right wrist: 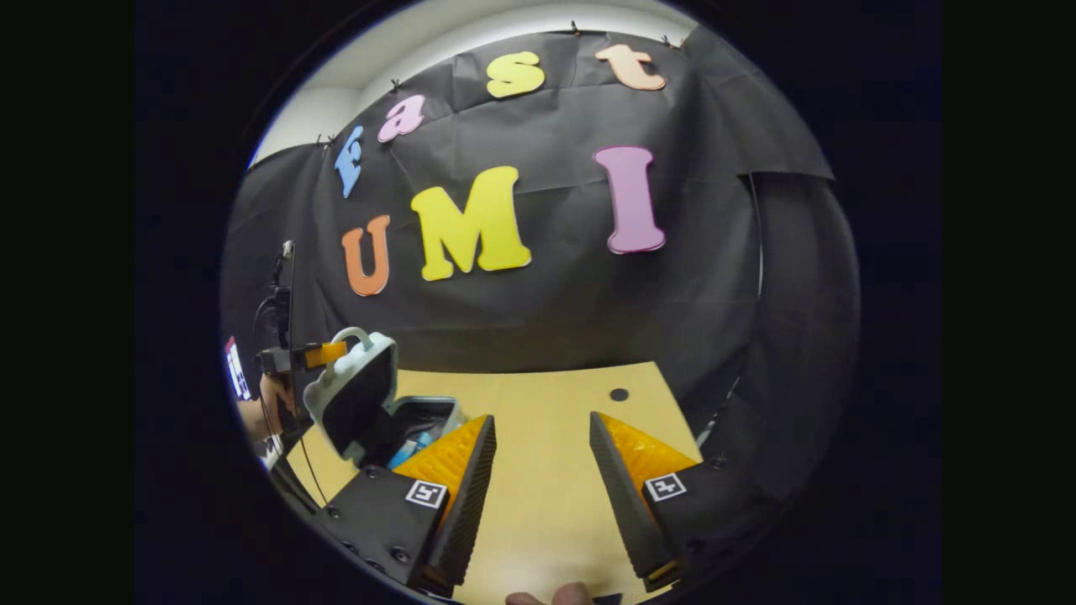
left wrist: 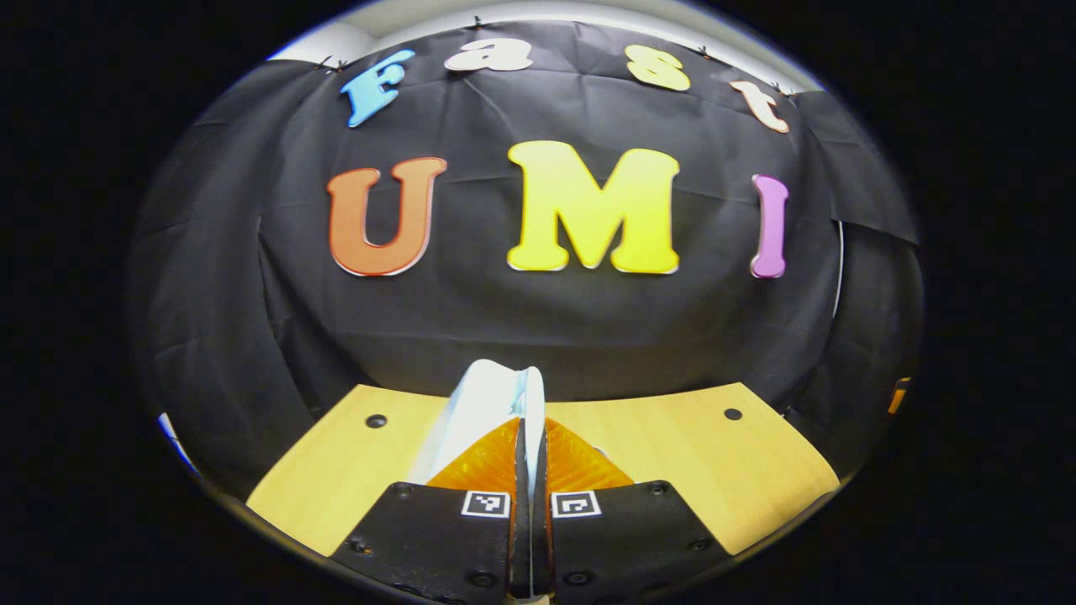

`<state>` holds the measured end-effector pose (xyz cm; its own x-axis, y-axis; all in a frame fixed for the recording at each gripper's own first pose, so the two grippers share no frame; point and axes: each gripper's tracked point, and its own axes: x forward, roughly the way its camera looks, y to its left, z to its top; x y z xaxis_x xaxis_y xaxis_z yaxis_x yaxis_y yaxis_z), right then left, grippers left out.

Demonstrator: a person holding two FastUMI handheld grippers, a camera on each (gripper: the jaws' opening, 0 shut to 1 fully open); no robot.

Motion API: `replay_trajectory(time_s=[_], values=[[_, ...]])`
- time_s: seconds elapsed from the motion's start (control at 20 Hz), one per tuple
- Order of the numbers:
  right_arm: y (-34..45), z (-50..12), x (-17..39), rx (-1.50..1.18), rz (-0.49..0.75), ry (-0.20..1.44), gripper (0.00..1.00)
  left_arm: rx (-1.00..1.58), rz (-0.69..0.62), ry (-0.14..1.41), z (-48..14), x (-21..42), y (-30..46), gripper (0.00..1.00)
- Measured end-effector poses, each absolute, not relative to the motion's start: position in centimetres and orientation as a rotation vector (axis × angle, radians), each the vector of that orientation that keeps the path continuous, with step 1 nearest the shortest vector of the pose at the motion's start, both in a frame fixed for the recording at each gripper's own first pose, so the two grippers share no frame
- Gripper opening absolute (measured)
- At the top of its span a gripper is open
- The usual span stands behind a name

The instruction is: First open the suitcase, pack the skin care products into it, and then close the suitcase.

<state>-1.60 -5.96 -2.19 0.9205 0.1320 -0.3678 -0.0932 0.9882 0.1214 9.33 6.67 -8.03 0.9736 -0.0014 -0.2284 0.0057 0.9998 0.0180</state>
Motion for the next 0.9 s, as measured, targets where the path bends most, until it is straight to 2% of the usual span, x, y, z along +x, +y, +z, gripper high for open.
replay_trajectory(time_s=[0.35,0.6,0.9], values=[[-12.0,-2.4,-3.7,0.046,-0.025,0.428,0.67,0.061,-0.086,0.306,-16.6,11.6,-2.1,0.05],[-12.4,-3.6,-4.1,0.041,-0.048,0.466,0.68,0.092,-0.114,0.379,-21.7,12.6,-4.8,0.05],[-13.0,-4.9,-4.3,0.039,-0.05,0.501,0.68,0.126,-0.102,0.411,-24.3,12.8,-5.7,0.05]])
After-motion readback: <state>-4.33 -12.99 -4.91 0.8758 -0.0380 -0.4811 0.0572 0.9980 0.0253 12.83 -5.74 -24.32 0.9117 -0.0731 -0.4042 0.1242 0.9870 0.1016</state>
